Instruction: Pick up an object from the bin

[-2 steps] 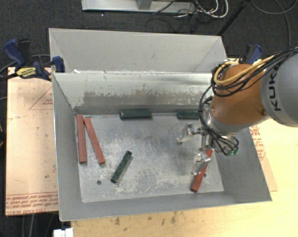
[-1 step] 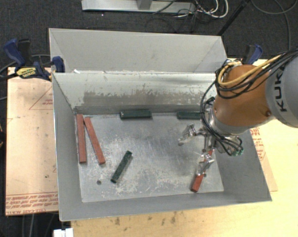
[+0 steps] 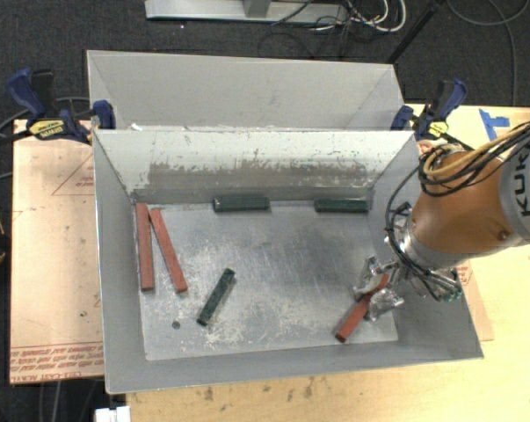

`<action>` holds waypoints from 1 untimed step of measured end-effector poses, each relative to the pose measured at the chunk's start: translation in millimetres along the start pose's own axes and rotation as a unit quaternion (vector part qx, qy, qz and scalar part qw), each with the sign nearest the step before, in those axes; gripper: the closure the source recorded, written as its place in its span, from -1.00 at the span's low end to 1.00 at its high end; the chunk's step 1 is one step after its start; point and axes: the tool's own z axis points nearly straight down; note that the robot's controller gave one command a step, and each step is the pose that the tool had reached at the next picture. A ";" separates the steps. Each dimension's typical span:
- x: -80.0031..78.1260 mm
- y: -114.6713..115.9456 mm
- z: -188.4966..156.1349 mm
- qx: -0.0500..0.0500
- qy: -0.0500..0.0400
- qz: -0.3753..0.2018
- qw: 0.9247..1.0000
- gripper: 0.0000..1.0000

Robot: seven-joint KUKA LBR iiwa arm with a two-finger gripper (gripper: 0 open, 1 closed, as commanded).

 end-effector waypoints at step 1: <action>0.0 0.0 0.0 0.000 0.000 0.000 1.000 1.00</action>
Offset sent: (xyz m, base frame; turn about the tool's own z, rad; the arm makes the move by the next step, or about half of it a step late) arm 0.0069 -0.0016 0.1384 -0.0092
